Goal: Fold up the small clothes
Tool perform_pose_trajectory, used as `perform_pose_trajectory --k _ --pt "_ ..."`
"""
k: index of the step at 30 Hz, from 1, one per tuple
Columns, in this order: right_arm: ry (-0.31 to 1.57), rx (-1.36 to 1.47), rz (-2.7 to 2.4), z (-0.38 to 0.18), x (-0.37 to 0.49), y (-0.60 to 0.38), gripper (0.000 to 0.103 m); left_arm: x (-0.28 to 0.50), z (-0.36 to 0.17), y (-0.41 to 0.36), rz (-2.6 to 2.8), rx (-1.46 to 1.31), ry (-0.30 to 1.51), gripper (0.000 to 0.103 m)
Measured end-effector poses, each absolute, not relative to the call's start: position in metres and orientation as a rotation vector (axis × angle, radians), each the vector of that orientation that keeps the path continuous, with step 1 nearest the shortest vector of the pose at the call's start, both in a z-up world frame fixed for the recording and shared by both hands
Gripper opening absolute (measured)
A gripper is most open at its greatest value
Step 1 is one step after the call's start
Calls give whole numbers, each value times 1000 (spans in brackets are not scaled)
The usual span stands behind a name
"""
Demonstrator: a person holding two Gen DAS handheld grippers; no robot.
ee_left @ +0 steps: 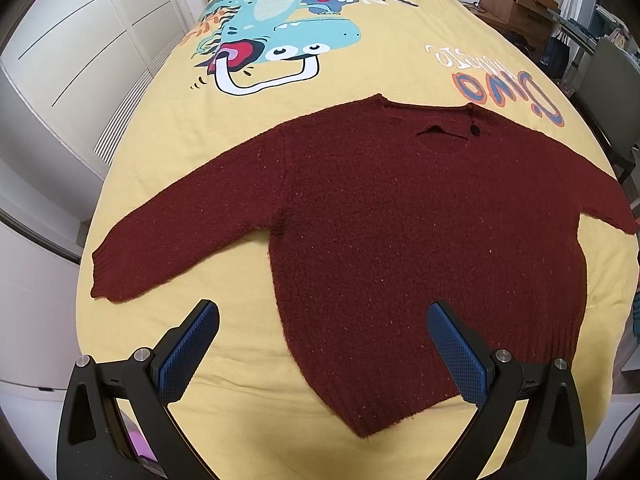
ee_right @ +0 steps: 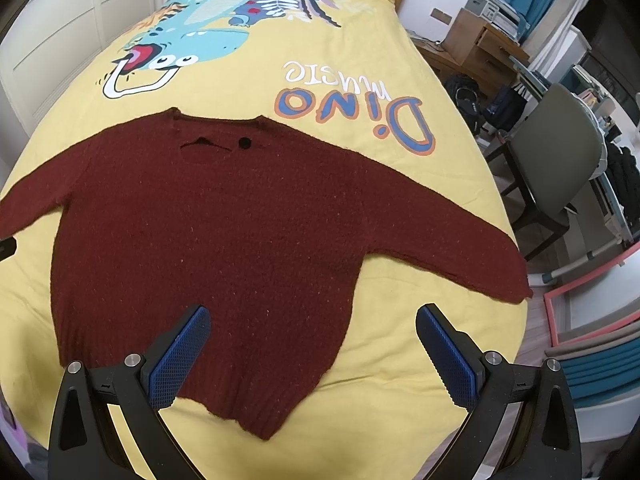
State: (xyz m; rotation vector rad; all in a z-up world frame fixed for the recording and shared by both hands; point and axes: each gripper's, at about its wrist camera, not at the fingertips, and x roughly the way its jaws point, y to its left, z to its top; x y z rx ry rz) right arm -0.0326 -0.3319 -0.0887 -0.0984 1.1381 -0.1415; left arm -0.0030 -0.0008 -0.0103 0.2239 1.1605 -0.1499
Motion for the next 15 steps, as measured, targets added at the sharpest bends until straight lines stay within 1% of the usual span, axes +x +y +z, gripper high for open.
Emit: perform_pose_trajectory --k 9,15 --pt "1149 -76 -130 -94 -30 -336 102 -2 -12 -1 -153 218 1158 102" --pt "1086 -3 -117 -92 -26 -352 102 7 -14 -2 -152 239 1150 102"
